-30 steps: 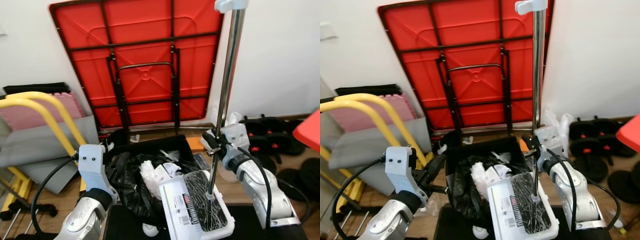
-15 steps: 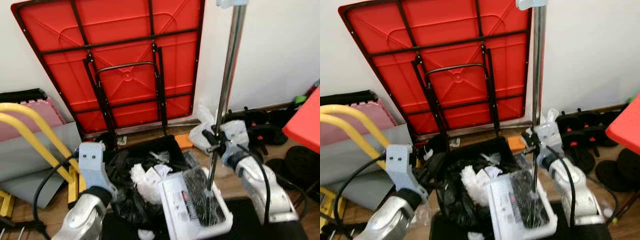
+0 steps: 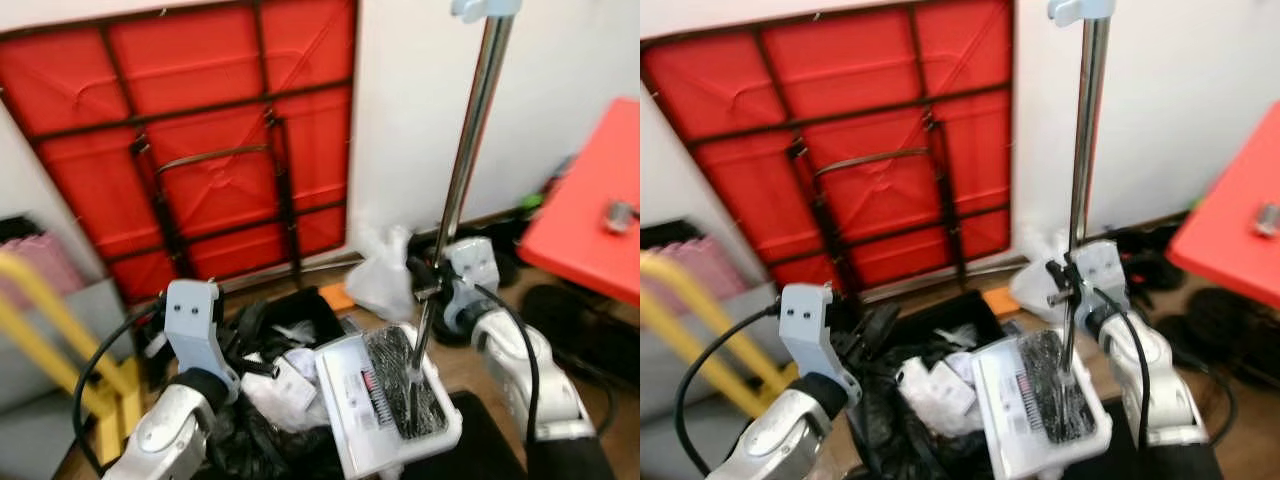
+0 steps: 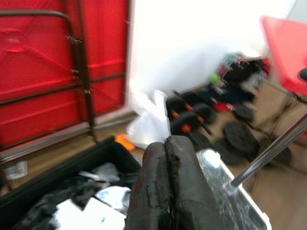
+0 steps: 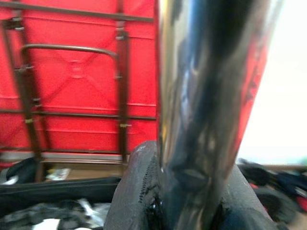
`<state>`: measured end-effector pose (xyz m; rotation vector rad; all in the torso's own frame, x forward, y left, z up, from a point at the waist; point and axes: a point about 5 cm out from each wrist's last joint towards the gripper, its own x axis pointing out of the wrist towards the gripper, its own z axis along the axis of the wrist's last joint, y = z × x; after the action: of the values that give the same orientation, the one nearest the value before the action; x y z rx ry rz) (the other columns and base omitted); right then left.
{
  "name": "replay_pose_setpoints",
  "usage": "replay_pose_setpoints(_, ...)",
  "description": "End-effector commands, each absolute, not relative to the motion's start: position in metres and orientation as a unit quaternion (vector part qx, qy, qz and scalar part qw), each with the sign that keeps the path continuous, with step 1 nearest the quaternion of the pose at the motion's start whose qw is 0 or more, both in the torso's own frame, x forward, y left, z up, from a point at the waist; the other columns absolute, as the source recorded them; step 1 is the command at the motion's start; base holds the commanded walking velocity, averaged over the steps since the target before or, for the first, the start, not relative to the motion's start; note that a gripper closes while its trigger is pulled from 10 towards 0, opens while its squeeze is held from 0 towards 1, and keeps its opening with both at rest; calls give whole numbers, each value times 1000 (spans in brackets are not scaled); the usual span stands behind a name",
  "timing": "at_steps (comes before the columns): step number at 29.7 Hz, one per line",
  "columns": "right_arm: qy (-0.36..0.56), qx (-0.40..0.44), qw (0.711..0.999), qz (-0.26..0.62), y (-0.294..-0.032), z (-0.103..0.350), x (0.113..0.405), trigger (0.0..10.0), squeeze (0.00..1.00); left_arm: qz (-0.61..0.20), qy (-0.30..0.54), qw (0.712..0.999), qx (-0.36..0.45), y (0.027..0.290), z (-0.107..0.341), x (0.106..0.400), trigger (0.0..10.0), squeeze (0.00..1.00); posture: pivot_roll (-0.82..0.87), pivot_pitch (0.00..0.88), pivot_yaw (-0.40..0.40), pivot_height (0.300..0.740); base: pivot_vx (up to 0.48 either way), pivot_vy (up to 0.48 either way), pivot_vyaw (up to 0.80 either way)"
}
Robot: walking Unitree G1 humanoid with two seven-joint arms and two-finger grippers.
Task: Sweep floor
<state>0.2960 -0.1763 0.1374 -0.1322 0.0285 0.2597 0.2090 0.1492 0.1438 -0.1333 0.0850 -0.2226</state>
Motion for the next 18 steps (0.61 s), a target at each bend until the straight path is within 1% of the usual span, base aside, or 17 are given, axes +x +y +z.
replay_pose_setpoints(1, -14, -68, 988, 136, -173, 147, 297, 10000, 0, -127, 37, 989, -68, 146, 146, 209, 10000, 0, -111, 0, 29, 740, 0, 0, -800)
replay_pose_setpoints(10, -16, -69, 988, 139, -173, 147, 296, 10000, 0, -130, 36, 988, -69, 145, 146, 208, 10000, 0, -113, 0, 29, 740, 0, 0, -800)
replay_pose_setpoints(18, -21, -70, 987, 141, -173, 148, 296, 10000, 0, -132, 35, 988, -74, 145, 146, 208, 10000, 0, -113, 0, 29, 740, 0, 0, 0)
